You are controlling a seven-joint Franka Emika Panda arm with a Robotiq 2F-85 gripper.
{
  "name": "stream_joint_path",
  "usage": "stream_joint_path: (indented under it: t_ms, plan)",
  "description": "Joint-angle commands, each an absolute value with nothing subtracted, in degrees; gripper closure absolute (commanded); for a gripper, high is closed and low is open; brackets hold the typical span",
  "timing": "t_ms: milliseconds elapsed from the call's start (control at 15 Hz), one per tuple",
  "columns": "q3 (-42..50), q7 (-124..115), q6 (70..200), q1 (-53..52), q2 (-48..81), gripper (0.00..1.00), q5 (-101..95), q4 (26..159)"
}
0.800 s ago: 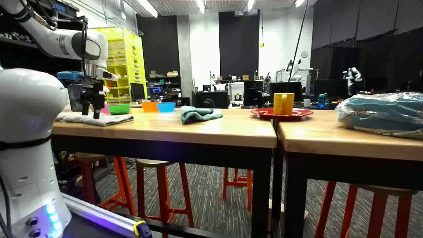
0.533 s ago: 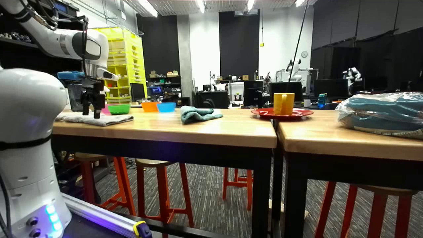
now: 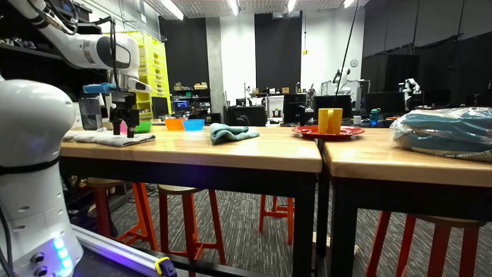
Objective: Fold the grey cotton cloth
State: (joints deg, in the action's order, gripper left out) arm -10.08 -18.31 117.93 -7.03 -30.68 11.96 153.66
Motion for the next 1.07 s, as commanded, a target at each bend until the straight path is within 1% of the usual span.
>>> stream_joint_path:
  t_ms: [0, 267, 533, 1000]
  plan:
    - [-6.25, -13.67, 120.19, -4.60, -33.23, 0.00, 10.94, 155.45]
    - [-0.23, -5.86, 123.73, -2.72, -32.26, 0.00, 12.82, 155.25]
    - [4.29, 0.92, 124.01, -3.16, -30.94, 0.00, 16.78, 154.60]
    - [4.23, 5.02, 121.92, -4.83, -29.72, 0.00, 21.76, 154.59]
